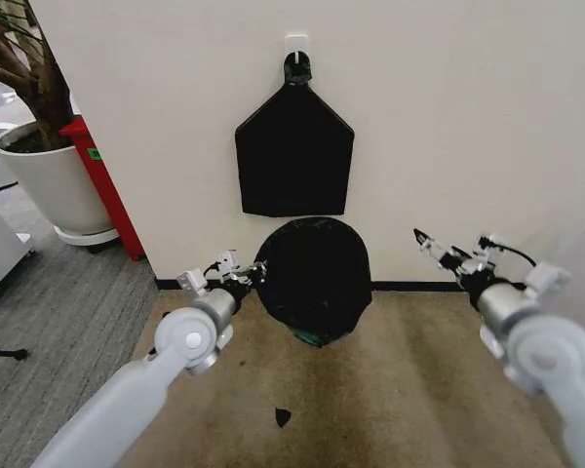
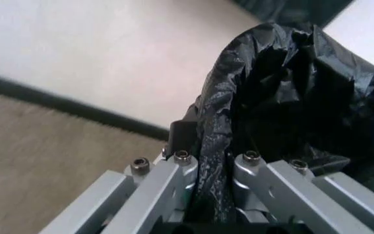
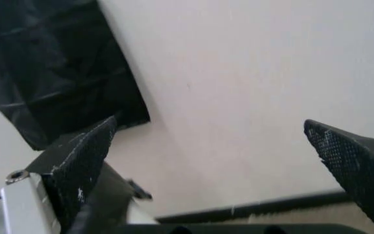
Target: Place the garbage bag over the trash bin.
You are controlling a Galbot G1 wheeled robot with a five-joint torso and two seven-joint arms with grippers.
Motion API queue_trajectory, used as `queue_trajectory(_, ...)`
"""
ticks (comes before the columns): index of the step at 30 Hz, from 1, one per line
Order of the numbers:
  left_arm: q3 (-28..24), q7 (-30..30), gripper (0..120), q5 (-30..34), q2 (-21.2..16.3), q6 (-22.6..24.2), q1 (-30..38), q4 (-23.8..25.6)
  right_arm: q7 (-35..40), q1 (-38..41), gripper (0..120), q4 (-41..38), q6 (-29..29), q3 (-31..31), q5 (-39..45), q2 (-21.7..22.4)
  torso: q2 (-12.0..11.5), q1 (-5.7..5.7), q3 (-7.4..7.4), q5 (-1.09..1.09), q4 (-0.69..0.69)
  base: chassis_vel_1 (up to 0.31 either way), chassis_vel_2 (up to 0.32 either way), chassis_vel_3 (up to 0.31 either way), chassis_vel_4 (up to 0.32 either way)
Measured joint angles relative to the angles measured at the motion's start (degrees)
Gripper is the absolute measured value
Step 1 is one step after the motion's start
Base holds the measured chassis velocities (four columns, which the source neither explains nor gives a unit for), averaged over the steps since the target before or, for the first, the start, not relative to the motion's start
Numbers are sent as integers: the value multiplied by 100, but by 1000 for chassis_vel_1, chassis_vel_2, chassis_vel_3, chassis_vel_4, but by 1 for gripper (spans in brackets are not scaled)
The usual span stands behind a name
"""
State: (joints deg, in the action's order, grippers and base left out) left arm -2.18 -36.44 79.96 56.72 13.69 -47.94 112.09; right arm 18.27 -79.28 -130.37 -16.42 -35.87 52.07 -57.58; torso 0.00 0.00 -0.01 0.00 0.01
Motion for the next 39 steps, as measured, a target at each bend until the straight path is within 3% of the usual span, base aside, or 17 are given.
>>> queue_trajectory(4,-281,-661,4,120,188,303,160,-158,-256,-614,100,-413,337,71,-1207,-524,0,0,0,-2,-2,0,0,0,0)
queue_trajectory(11,-607,-737,4,-246,608,329,171,-651,-531,-1204,100,-539,746,126,-2149,-1060,0,-1,0,0,-2,0,0,0,0)
queue_trajectory(22,-1001,-411,4,-871,1042,119,68,-1199,-498,-1201,100,-600,785,179,-2204,-1149,0,-1,0,0,0,0,0,0,0)
queue_trajectory(39,-1050,-153,4,-1414,1093,40,-234,-1372,-354,-1129,100,-608,760,188,-1951,-981,0,-1,0,-1,-1,0,0,0,0)
